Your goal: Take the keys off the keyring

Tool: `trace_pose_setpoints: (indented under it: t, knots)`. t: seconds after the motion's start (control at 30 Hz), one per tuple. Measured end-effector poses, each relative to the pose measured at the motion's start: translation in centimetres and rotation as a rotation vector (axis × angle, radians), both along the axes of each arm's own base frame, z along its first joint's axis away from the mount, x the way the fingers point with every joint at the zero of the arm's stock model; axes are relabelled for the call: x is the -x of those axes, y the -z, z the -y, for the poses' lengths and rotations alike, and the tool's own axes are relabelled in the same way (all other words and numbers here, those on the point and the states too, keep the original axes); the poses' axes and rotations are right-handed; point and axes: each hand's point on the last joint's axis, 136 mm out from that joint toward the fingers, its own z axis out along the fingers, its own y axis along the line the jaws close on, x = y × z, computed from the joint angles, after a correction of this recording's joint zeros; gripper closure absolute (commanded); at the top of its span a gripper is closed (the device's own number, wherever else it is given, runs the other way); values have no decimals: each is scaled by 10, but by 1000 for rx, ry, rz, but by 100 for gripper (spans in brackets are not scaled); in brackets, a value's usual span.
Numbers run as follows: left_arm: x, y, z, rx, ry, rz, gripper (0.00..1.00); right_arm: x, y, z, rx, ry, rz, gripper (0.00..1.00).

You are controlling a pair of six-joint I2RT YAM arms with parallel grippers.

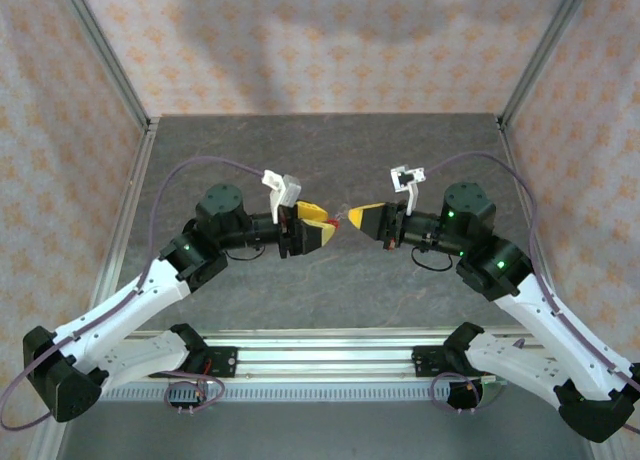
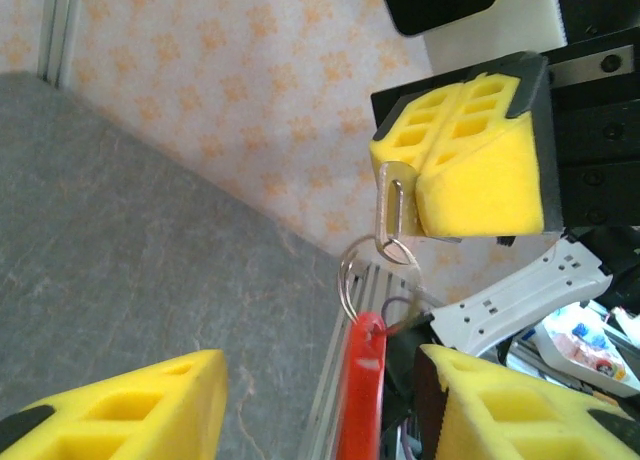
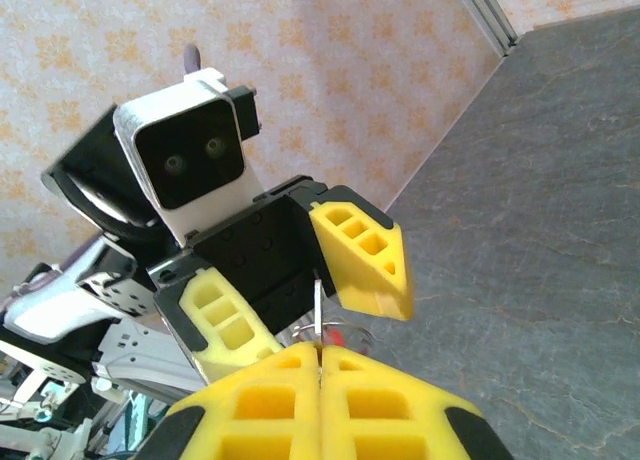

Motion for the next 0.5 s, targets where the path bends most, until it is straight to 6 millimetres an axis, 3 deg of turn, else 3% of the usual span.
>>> trace_pose_setpoints:
  t: [0.23, 0.33, 0.5]
  knots:
    - [29, -7, 0, 23, -55, 253, 42, 0, -8, -3, -38, -2, -14, 100]
    - [24, -19, -3, 26, -121, 359, 42, 0, -10, -5, -51, -5, -20, 100]
    - [13, -20, 3, -6, -190, 477, 40, 1, -14, -8, -73, -19, -33, 100]
